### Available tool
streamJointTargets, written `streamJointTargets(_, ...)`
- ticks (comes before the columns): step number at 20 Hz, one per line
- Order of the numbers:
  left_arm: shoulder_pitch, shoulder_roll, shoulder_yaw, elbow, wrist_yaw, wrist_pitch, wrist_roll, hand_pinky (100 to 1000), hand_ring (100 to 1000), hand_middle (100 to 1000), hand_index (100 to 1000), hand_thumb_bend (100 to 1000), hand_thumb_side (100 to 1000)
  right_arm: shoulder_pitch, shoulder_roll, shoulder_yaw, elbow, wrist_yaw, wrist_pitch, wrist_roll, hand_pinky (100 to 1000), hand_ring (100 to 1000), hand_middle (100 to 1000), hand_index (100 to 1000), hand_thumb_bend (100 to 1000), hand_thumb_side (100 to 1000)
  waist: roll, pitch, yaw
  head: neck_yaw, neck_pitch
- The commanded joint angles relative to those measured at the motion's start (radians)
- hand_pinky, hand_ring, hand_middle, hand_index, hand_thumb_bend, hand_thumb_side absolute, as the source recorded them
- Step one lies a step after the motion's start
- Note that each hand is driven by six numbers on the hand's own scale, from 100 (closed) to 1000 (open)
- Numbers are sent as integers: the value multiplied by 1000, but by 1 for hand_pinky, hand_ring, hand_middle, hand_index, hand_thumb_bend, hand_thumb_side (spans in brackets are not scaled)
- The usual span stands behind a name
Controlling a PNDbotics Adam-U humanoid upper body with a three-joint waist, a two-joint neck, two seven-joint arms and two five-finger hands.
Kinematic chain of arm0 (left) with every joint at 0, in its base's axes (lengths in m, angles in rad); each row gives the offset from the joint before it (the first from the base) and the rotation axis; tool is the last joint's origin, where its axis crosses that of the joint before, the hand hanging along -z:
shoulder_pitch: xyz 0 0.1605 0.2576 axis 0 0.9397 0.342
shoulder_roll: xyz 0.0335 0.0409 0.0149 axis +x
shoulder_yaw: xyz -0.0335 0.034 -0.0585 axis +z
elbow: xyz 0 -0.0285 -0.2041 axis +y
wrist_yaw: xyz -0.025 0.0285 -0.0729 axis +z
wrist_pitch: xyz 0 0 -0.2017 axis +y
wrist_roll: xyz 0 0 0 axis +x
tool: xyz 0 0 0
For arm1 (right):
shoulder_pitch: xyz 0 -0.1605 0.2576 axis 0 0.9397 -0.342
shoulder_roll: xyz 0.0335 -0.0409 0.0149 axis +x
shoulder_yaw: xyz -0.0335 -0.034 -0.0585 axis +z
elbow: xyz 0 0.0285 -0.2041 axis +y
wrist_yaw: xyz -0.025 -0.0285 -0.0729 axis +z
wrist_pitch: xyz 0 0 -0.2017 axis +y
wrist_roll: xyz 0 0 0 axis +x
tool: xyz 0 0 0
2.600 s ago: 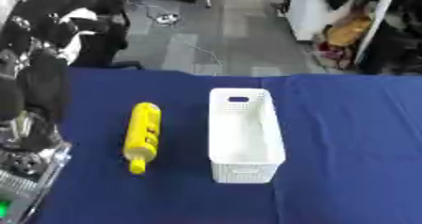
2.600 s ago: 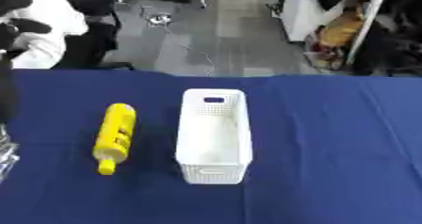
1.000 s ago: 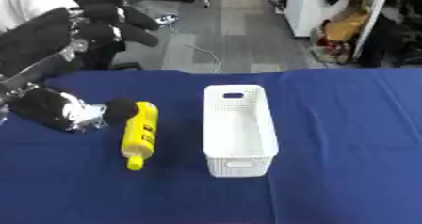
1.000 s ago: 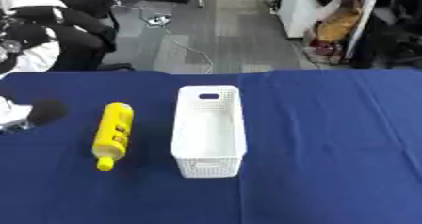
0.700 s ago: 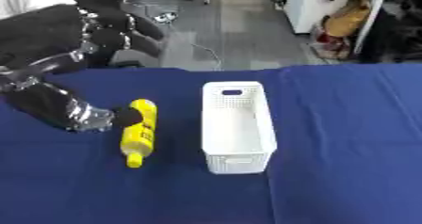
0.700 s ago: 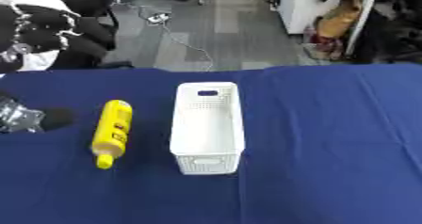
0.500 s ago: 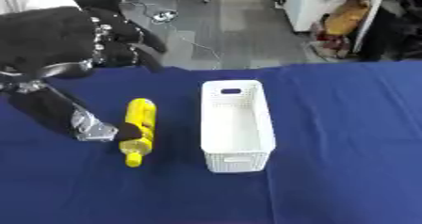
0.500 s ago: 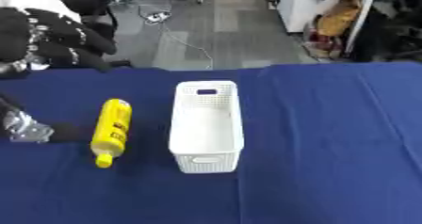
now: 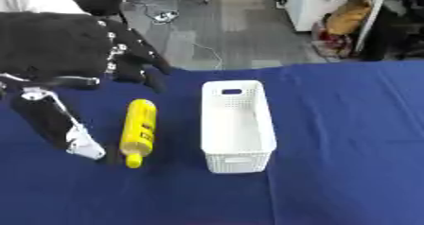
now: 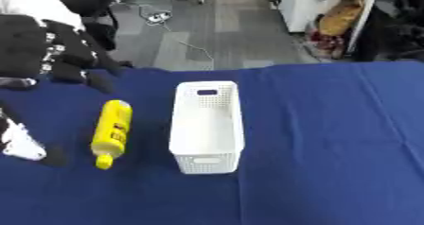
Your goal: Pick up objects on the table and place them in the box.
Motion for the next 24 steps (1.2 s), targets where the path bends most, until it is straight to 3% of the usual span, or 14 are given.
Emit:
streamJointTargets(1, -33, 46, -9, 2, -53, -57, -28, 821, 780, 833, 825, 759, 662, -6, -28, -4, -16, -4, 0, 5, 303, 401, 492, 566, 115, 908, 3, -18, -2, 13, 1)
streamJointTargets(7, -73, 44, -31, 20, -150, -138, -23, 838, 785, 840, 832, 737, 600, -7, -30, -3, -16, -7, 2, 8, 303, 402, 492, 566, 114, 908, 8, -19, -4, 17, 1)
streamJointTargets(8, -82, 43, -34, 25, -167, -149, -18, 844, 790, 847, 837, 695, 560, -7, -30, -3, -16, -7, 2, 8, 303, 402, 492, 566, 113, 905, 9, -19, -4, 18, 1)
streamJointTargets(12, -122, 32, -53, 57, -239, -200, 6, 840, 786, 847, 833, 697, 566, -6, -32, -2, -16, -8, 4, 11, 303, 402, 492, 566, 115, 907, 12, -20, -4, 22, -1)
streamJointTargets(19, -197, -17, -93, 193, -388, -313, 97, 837, 789, 845, 827, 684, 545, -11, -27, 0, -16, -12, 7, 15, 304, 402, 492, 566, 114, 907, 17, -18, -11, 31, -12)
streamJointTargets(24, -232, -48, -108, 285, -492, -334, 155, 827, 790, 849, 830, 679, 526, -16, -21, 2, -16, -15, 10, 17, 304, 402, 492, 566, 113, 906, 21, -13, -17, 40, -20)
